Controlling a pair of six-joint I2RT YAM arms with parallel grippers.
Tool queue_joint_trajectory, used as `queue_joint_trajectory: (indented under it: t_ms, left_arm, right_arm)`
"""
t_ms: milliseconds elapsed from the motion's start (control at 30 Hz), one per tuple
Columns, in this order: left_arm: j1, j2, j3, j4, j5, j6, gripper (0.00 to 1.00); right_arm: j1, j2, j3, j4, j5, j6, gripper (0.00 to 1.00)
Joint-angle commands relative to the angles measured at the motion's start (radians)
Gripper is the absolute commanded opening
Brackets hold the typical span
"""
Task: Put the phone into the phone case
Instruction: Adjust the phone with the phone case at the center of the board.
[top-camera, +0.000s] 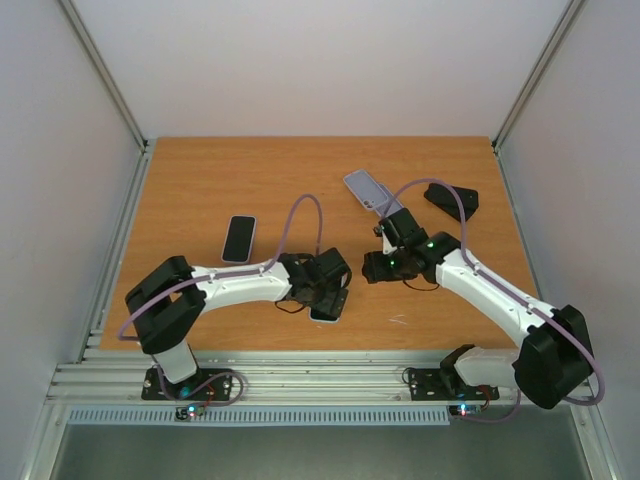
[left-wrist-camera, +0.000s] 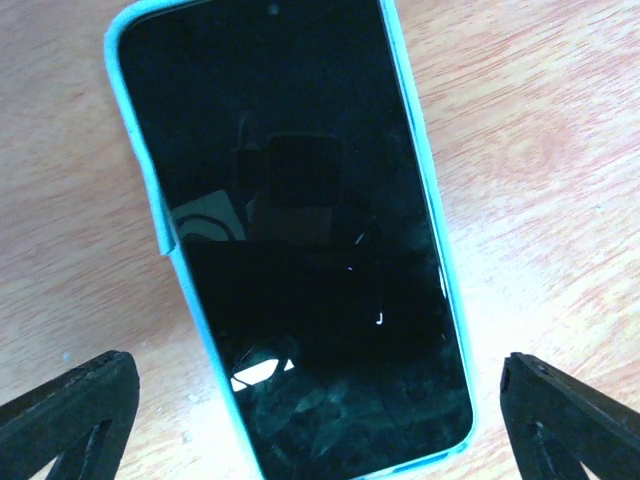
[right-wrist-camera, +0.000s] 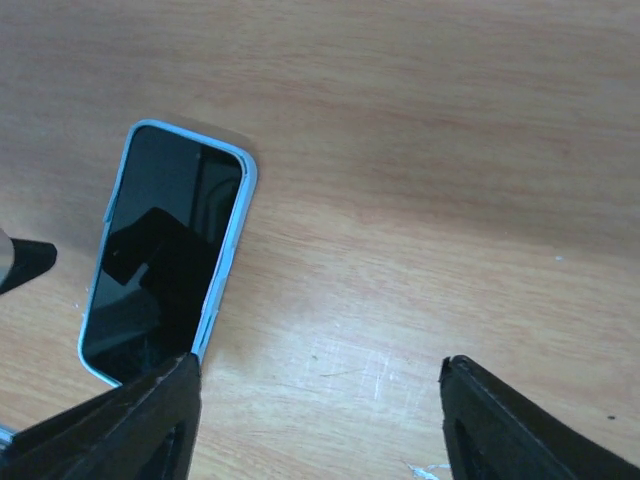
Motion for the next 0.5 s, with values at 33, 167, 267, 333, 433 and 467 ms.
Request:
queue_joint_trajectory:
  t_ms: [33, 167, 267, 333, 433, 467]
  left_arm:
    - [-0.024, 0.078, 0.072, -0.041, -0.057, 0.004, 0.99]
    - [-0.036, 0.125, 0.099, -0.056, -0.067, 0.006, 0.99]
    - [-0.04, 0.154, 0.111, -0.071, -0.079, 0.004, 0.99]
    - [-0.041, 0.172, 0.118, -0.081, -0.083, 0.0, 0.99]
    - [-0.043, 0.189, 0.118, -0.089, -0.082, -0.003, 0.99]
    - [-0.044, 0.194, 0.117, -0.091, -0.081, -0.007, 0.99]
  right_arm:
    - [-0.024, -0.049, -0.052, 0.051, 0.006, 0.026, 0.73]
    - [-0.037, -0.055, -0.078, 0.066, -0.01, 0.03, 0.83]
    - [-0.04, -0.054, -0.09, 0.08, -0.023, 0.032, 0.86]
    - [-0.042, -0.05, -0.095, 0.088, -0.034, 0.035, 0.87]
    - [-0.044, -0.041, -0.101, 0.1, -0.047, 0.036, 0.87]
    - [-0.044, -0.037, -0.103, 0.104, -0.052, 0.037, 0.88]
